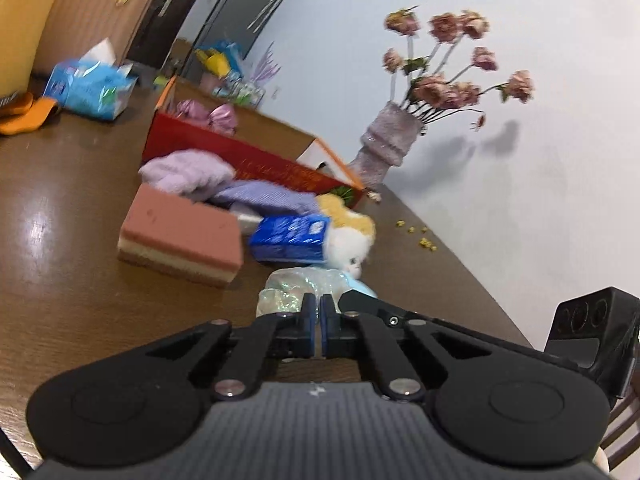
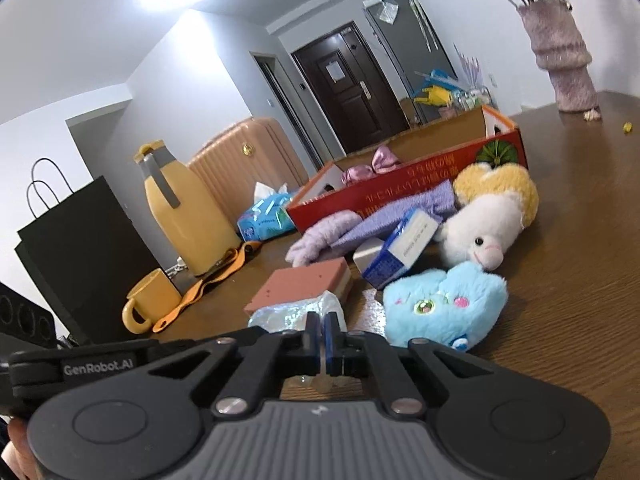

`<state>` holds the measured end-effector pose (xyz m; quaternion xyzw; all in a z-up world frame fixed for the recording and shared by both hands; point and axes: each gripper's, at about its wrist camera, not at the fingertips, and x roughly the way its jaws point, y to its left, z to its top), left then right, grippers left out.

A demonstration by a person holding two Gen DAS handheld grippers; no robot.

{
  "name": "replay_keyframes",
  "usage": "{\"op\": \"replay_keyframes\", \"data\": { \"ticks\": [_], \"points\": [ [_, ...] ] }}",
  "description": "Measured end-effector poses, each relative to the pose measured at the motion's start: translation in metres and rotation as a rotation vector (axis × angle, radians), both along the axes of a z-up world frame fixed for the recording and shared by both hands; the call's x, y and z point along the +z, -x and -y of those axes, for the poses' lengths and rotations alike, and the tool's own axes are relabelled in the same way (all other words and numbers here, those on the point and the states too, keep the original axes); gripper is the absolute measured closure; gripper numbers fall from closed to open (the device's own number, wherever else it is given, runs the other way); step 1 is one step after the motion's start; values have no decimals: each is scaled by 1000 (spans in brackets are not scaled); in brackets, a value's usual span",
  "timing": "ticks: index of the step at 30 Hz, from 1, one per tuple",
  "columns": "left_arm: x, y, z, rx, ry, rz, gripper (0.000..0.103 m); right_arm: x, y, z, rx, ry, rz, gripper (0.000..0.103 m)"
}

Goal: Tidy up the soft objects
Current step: 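Lift the clear bag with both tools and carry it into the box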

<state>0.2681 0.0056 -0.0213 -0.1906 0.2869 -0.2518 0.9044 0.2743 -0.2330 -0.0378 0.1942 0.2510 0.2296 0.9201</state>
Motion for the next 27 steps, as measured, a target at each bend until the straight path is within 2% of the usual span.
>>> {"op": "replay_keyframes", "data": {
  "ticks": [3,6,9,11,13,17,22,27],
  "points": [
    [21,-7,9,-29,-19,40,100,19,-4,10,-13,-11,37,101],
    [54,-37,24,-62,-58,90,100,52,-29,21,-13,15,103,101],
    [92,-90,45,-101,-104,144,100,89,-77,36,-30,51,172,101],
    [110,-134,62,-101,-147,171,100,110,-118,45,-42,63,179,101],
    [120,-187,77,-112,-143,167,100,126,-169,51,-74,110,175,101],
    [110,-285,98,-123,-113,98,100,128,-261,51,-119,234,146,101],
    [72,-387,124,-113,-137,-11,100,84,-378,57,-140,321,-18,101],
    [24,-452,140,-88,-170,-149,101,41,-440,66,-147,326,-157,101]
  ]
}}
